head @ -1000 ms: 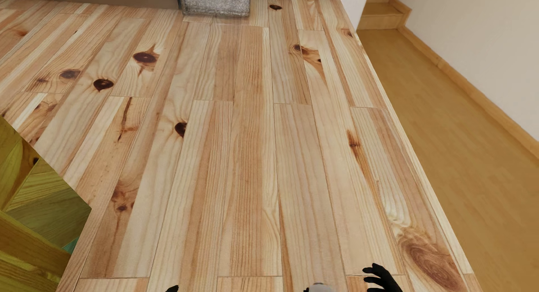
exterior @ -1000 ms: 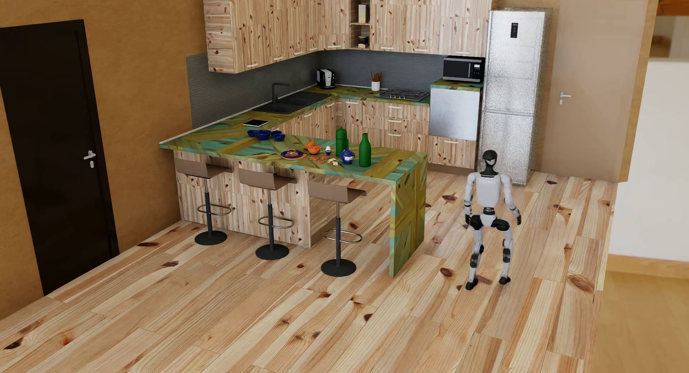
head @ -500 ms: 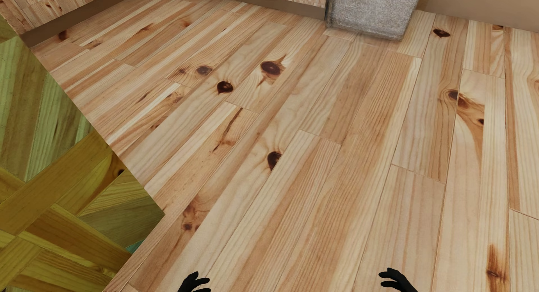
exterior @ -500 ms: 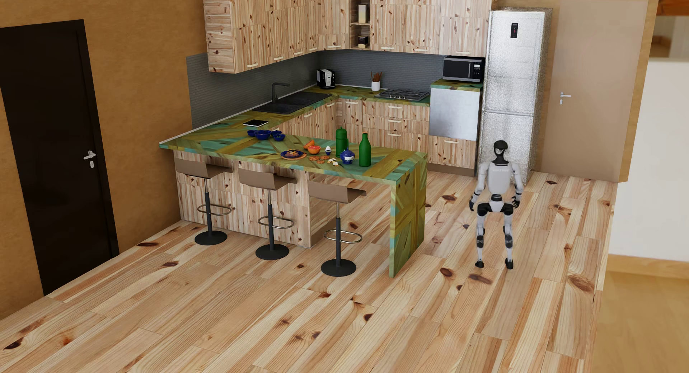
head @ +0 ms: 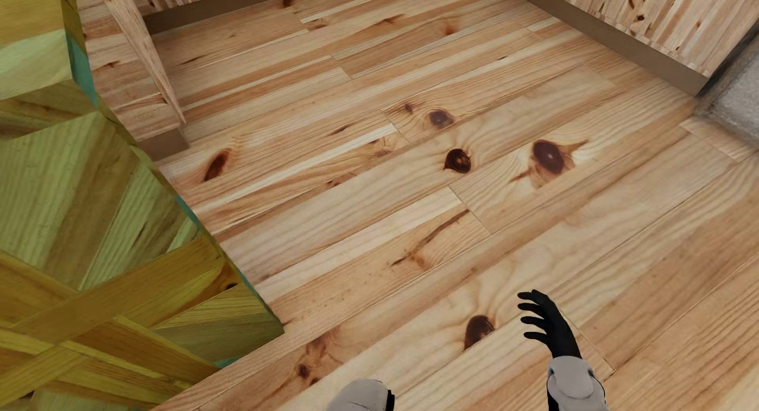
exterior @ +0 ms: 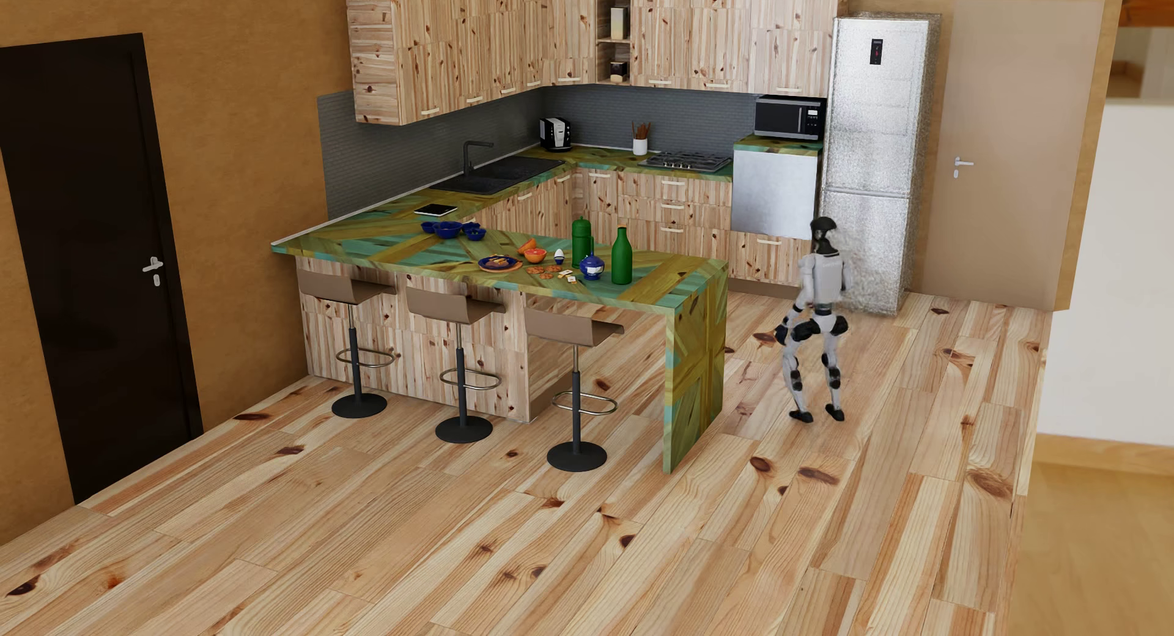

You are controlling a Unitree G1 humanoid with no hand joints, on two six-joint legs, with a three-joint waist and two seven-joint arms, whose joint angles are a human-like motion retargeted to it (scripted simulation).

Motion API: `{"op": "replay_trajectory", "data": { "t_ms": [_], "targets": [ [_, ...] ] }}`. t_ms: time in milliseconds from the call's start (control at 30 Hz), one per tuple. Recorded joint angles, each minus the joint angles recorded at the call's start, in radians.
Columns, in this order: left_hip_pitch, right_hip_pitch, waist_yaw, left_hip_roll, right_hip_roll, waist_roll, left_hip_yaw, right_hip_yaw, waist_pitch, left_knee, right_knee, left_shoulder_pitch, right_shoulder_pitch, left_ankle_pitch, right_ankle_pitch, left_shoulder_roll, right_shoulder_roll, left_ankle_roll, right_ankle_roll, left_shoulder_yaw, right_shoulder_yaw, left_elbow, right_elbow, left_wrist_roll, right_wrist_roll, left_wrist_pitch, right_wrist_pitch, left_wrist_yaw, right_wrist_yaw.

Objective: Circle the corner

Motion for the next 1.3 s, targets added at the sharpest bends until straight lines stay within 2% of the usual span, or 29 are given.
{"op": "replay_trajectory", "data": {
  "t_ms": [33, 67, 100, 167, 200, 233, 267, 300, 367, 400, 433, 500, 533, 600, 667, 700, 733, 767, 800, 867, 900, 967, 1033, 1067, 1100, 1167, 1200, 1267, 1300],
  "targets": [
    [0.023, -0.014, -0.007, 0.018, -0.006, 0.027, -0.021, 0.032, -0.021, -0.173, 0.129, 0.041, -0.055, 0.003, 0.016, 0.007, 0.062, -0.005, 0.042, -0.039, 0.034, 0.062, 0.039, 0.025, 0.008, -0.018, -0.038, 0.012, -0.013],
    [0.073, -0.061, -0.025, -0.010, -0.007, 0.018, -0.020, 0.098, -0.034, -0.208, 0.273, 0.046, -0.054, -0.015, 0.089, 0.018, 0.108, 0.005, 0.061, -0.104, 0.084, 0.135, 0.080, 0.033, 0.002, -0.026, -0.085, 0.036, -0.009],
    [0.127, -0.104, -0.052, -0.043, 0.011, -0.008, -0.031, 0.139, -0.038, -0.239, 0.327, 0.017, 0.010, -0.039, 0.126, 0.032, 0.094, 0.005, 0.067, -0.127, 0.132, 0.150, 0.083, 0.014, -0.016, -0.021, -0.125, 0.054, 0.017],
    [0.240, -0.167, -0.156, -0.091, 0.048, -0.069, -0.061, 0.147, -0.032, -0.291, 0.206, -0.016, 0.147, -0.090, 0.020, -0.034, 0.075, -0.004, 0.073, -0.063, 0.020, 0.018, 0.082, -0.059, -0.089, -0.036, -0.137, 0.099, 0.102],
    [0.252, -0.155, -0.174, -0.110, 0.046, -0.090, -0.082, 0.138, -0.036, -0.228, 0.101, -0.066, 0.202, -0.113, 0.049, -0.063, 0.036, 0.006, 0.065, -0.053, -0.026, -0.014, 0.122, -0.089, -0.116, -0.059, -0.144, 0.108, 0.135],
    [0.198, -0.112, -0.153, -0.095, 0.045, -0.073, -0.084, 0.100, -0.038, -0.069, 0.112, -0.118, 0.217, -0.037, -0.001, -0.063, 0.000, 0.032, -0.045, -0.092, -0.028, 0.015, 0.143, -0.109, -0.114, -0.090, -0.110, 0.093, 0.142],
    [0.138, -0.062, -0.134, -0.062, 0.041, -0.049, -0.059, 0.058, -0.047, 0.040, 0.097, -0.135, 0.210, 0.052, -0.038, -0.053, -0.023, 0.067, -0.099, -0.089, -0.012, 0.063, 0.128, -0.129, -0.095, -0.120, -0.047, 0.054, 0.132],
    [0.094, 0.000, -0.099, -0.022, 0.030, -0.036, -0.010, 0.027, -0.057, 0.065, 0.066, -0.096, 0.189, 0.084, -0.068, -0.042, -0.009, 0.106, -0.064, -0.067, 0.013, 0.050, 0.104, -0.144, -0.068, -0.130, 0.018, 0.009, 0.104],
    [0.028, 0.137, -0.009, 0.002, 0.015, -0.004, 0.029, -0.029, -0.063, 0.000, -0.016, -0.040, 0.063, 0.008, -0.113, -0.030, 0.038, 0.040, -0.058, -0.030, 0.022, 0.002, 0.047, -0.135, -0.005, -0.093, 0.106, -0.031, 0.042],
    [0.003, 0.199, 0.025, -0.008, 0.002, 0.007, 0.026, -0.052, -0.069, -0.056, -0.046, -0.007, -0.006, -0.027, -0.142, -0.025, 0.047, -0.003, -0.040, -0.029, 0.045, -0.019, 0.016, -0.123, 0.023, -0.071, 0.104, -0.012, 0.018],
    [0.012, 0.172, 0.010, -0.003, 0.005, 0.020, 0.013, -0.023, -0.065, -0.179, 0.103, 0.016, -0.057, 0.014, -0.102, 0.002, 0.089, 0.009, -0.017, -0.062, 0.053, 0.014, 0.007, -0.107, 0.039, -0.062, 0.047, 0.029, 0.011],
    [0.075, -0.033, -0.095, -0.038, 0.060, -0.032, -0.009, 0.123, -0.054, -0.224, 0.425, -0.002, -0.016, -0.003, 0.117, 0.023, 0.101, 0.029, 0.018, -0.115, 0.139, 0.192, 0.079, -0.095, 0.019, -0.056, -0.107, 0.116, 0.045],
    [0.117, -0.125, -0.167, -0.060, 0.092, -0.074, -0.036, 0.156, -0.049, -0.248, 0.428, 0.003, 0.068, -0.028, 0.070, 0.011, 0.084, 0.023, 0.032, -0.074, 0.081, 0.143, 0.087, -0.099, -0.023, -0.046, -0.108, 0.142, 0.087],
    [0.236, -0.274, -0.259, -0.101, 0.067, -0.162, -0.088, 0.153, -0.039, -0.324, 0.350, -0.069, 0.205, -0.071, 0.004, 0.000, 0.073, 0.008, 0.062, -0.085, -0.034, 0.083, 0.094, -0.074, -0.116, -0.048, -0.001, 0.161, 0.155],
    [0.322, -0.284, -0.236, -0.115, 0.008, -0.197, -0.136, 0.147, -0.031, -0.321, 0.063, -0.170, 0.275, -0.112, 0.044, -0.043, 0.020, 0.005, 0.112, -0.060, -0.048, -0.015, 0.114, -0.009, -0.148, -0.059, 0.061, 0.115, 0.163],
    [0.285, -0.239, -0.205, -0.113, -0.029, -0.190, -0.121, 0.120, -0.014, -0.148, -0.025, -0.201, 0.243, -0.066, 0.176, -0.041, -0.014, 0.022, 0.137, -0.079, -0.043, -0.014, 0.131, 0.014, -0.128, -0.071, 0.044, 0.084, 0.144],
    [0.206, -0.200, -0.158, -0.072, -0.033, -0.136, -0.087, 0.078, -0.006, 0.028, -0.016, -0.208, 0.200, 0.076, 0.205, -0.051, -0.038, 0.078, 0.094, -0.083, -0.038, 0.021, 0.150, 0.015, -0.082, -0.078, -0.006, 0.047, 0.095],
    [0.138, -0.144, -0.116, -0.033, -0.038, -0.079, -0.041, 0.038, 0.004, 0.115, -0.017, -0.164, 0.138, 0.165, 0.158, -0.036, -0.032, 0.077, -0.012, -0.076, -0.042, 0.028, 0.137, 0.004, -0.033, -0.085, -0.042, 0.008, 0.034],
    [0.090, -0.084, -0.062, -0.005, -0.048, -0.023, -0.006, 0.005, 0.007, 0.118, -0.016, -0.098, 0.090, 0.135, 0.110, -0.019, -0.008, 0.035, -0.080, -0.050, -0.022, 0.016, 0.108, -0.007, 0.010, -0.084, -0.074, -0.019, -0.027],
    [0.057, 0.021, 0.009, 0.016, -0.068, 0.058, 0.001, -0.035, -0.042, -0.104, -0.025, 0.006, 0.001, -0.012, 0.016, 0.015, 0.069, -0.011, -0.001, -0.012, 0.060, 0.024, 0.048, -0.006, 0.029, -0.061, -0.072, -0.001, -0.083],
    [0.082, 0.034, 0.004, 0.005, -0.077, 0.070, -0.007, -0.006, -0.061, -0.218, 0.036, 0.047, -0.050, -0.027, -0.046, 0.031, 0.090, -0.005, 0.020, -0.036, 0.107, 0.068, 0.022, -0.014, 0.007, -0.056, -0.050, 0.039, -0.073],
    [0.180, -0.067, -0.075, -0.038, -0.050, 0.027, -0.024, 0.136, -0.054, -0.241, 0.321, 0.014, 0.024, -0.100, 0.084, 0.031, 0.136, -0.010, 0.044, -0.125, 0.070, 0.127, 0.060, -0.069, -0.068, -0.030, -0.087, 0.134, 0.010],
    [0.264, -0.109, -0.169, -0.077, -0.035, -0.055, -0.059, 0.176, -0.047, -0.262, 0.171, -0.068, 0.197, -0.149, -0.010, -0.055, 0.061, -0.019, 0.055, -0.067, -0.017, -0.009, 0.105, -0.124, -0.129, -0.010, -0.109, 0.179, 0.119],
    [0.243, -0.071, -0.176, -0.076, -0.040, -0.064, -0.081, 0.151, -0.041, -0.149, 0.120, -0.125, 0.239, -0.119, -0.081, -0.102, 0.008, -0.013, 0.025, -0.077, -0.044, -0.015, 0.138, -0.139, -0.132, -0.028, -0.088, 0.170, 0.148],
    [0.183, -0.016, -0.157, -0.061, -0.042, -0.056, -0.083, 0.113, -0.041, 0.001, 0.106, -0.147, 0.240, -0.003, -0.122, -0.088, -0.027, 0.045, 0.013, -0.113, -0.031, 0.025, 0.152, -0.157, -0.111, -0.060, -0.035, 0.118, 0.148],
    [0.072, 0.131, -0.076, -0.024, -0.047, -0.025, -0.007, 0.038, -0.031, 0.053, 0.024, -0.086, 0.133, 0.062, -0.160, -0.040, 0.001, 0.085, 0.027, -0.055, -0.017, -0.002, 0.062, -0.158, -0.033, -0.076, 0.101, -0.012, 0.090],
    [0.043, 0.136, -0.056, -0.006, -0.061, -0.011, 0.040, 0.017, -0.020, -0.059, 0.124, -0.060, 0.052, 0.027, -0.115, -0.017, 0.056, 0.089, 0.051, -0.085, 0.009, -0.020, 0.009, -0.129, -0.004, -0.070, 0.127, -0.024, 0.052],
    [0.178, -0.042, -0.080, -0.036, -0.016, -0.025, 0.009, 0.123, -0.022, -0.233, 0.453, -0.023, -0.033, -0.120, 0.227, 0.028, 0.124, 0.034, 0.100, -0.144, 0.049, 0.115, 0.077, -0.055, 0.006, -0.075, 0.042, 0.017, 0.017],
    [0.248, -0.117, -0.116, -0.057, 0.018, -0.047, -0.022, 0.157, -0.014, -0.277, 0.438, -0.013, 0.020, -0.142, 0.183, 0.002, 0.115, 0.030, 0.117, -0.127, 0.040, 0.110, 0.077, -0.039, 0.000, -0.056, -0.015, 0.053, 0.016]
  ]
}}
